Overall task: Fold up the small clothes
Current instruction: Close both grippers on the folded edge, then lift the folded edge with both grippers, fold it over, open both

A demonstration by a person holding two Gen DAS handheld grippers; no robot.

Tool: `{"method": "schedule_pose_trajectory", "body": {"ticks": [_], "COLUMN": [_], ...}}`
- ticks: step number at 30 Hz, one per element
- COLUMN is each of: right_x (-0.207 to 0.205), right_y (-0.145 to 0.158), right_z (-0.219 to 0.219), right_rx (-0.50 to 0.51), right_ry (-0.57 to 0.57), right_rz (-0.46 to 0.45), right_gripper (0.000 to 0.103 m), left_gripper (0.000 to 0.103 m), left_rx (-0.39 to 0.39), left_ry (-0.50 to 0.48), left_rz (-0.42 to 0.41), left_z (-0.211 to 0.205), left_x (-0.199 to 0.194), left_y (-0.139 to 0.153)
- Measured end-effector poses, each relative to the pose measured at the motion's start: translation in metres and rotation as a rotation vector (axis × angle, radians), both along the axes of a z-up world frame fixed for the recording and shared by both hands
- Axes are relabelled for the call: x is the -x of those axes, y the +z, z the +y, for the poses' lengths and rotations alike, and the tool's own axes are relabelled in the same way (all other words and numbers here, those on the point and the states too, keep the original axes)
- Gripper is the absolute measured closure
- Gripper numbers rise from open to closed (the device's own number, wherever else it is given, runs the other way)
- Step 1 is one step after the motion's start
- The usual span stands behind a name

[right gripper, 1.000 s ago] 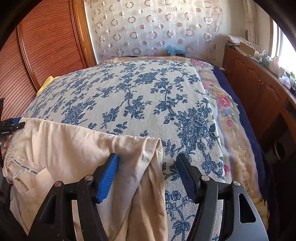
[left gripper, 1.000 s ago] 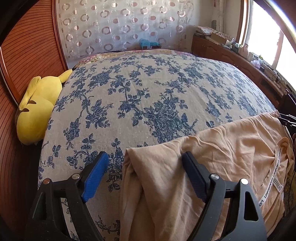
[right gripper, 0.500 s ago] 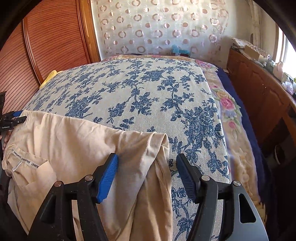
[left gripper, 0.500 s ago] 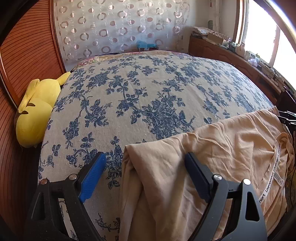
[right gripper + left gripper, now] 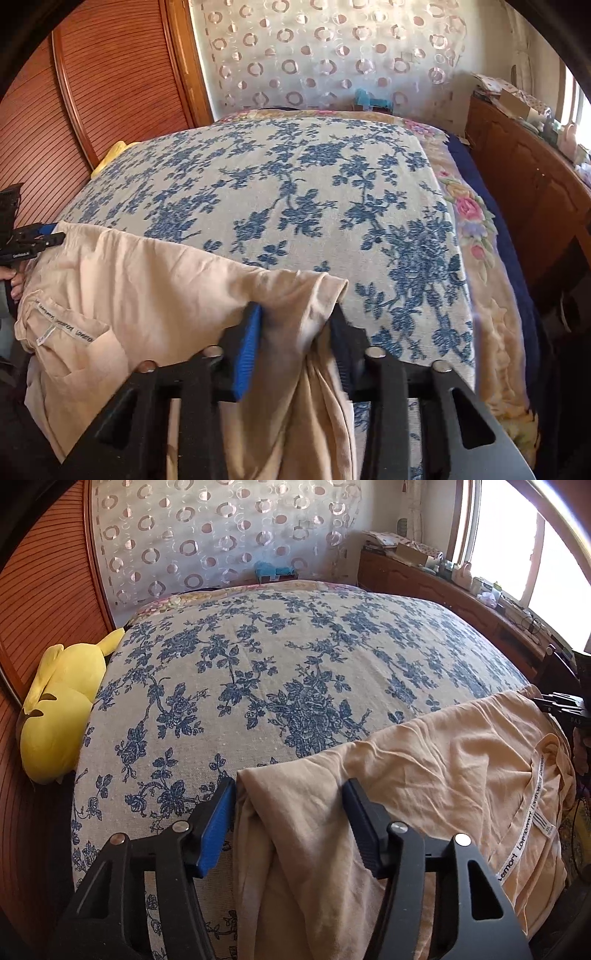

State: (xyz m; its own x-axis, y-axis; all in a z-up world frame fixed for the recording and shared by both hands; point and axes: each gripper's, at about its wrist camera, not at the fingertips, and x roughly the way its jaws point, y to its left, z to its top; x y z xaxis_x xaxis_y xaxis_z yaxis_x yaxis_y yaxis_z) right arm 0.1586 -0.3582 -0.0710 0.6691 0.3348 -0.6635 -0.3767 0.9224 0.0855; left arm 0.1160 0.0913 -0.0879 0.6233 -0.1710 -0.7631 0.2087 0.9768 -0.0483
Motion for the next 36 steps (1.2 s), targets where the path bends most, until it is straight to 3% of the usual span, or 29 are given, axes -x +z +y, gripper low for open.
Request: {"method": "schedule_pose_trajectory", "body": {"ticks": [3, 10, 13, 17, 24, 28, 30, 33, 36], "right_x": [0.006, 0.017, 0.027, 0.06, 0.134, 0.17, 0.18, 0.164, 0.106], "right_y": [-0.001, -0.001, 0.004, 0.027, 0.1, 0.162, 0.199, 0.252, 0.287], "right_z": [0.007, 0.009, 0.004, -0.003, -0.025, -0.037, -0.041, -0.035, -0.015], "right_rx": [0.008, 0.018, -0.016, -0.076, -0.145, -0.172, -0.161, -0.068, 0.022], "right_ry": [0.02, 0.025, 0.019, 0.024, -0.001, 0.038, 0.059, 0.055, 0.015], "right_rz": [-0.007, -0.026, -0.046, -0.12, -0.35, -0.466, -0.531, -0.611, -0.616], "right_gripper": [0.089, 0.093, 0.094, 0.094, 0.095, 0.095, 0.095, 0.095, 0.095], "left_gripper": [0.054, 0.086, 0.089, 0.09, 0.091, 0.091, 0.09, 0.09, 0.09], "left_rx": [0.008, 0.079, 0.089, 0.135, 0.209, 0.238, 0.207, 0.12, 0.058], "left_ry": [-0.009, -0.024, -0.037, -0.067, -0.155, -0.175, -0.159, -0.114, -0.075], "left_rz": [-0.001, 0.013, -0.02, -0.117, -0.302, -0.43, -0.488, -0.543, -0.523], "left_z": [0.0, 0.001, -0.004, -0.009, -0.02, -0.017, -0.015, -0.013, -0.008], "left_x": [0.001, 0.005, 0.016, 0.045, 0.09, 0.109, 0.109, 0.078, 0.012], "left_y": [0.001, 0.002, 0.015, 0.055, 0.152, 0.223, 0.255, 0.294, 0.306]}}
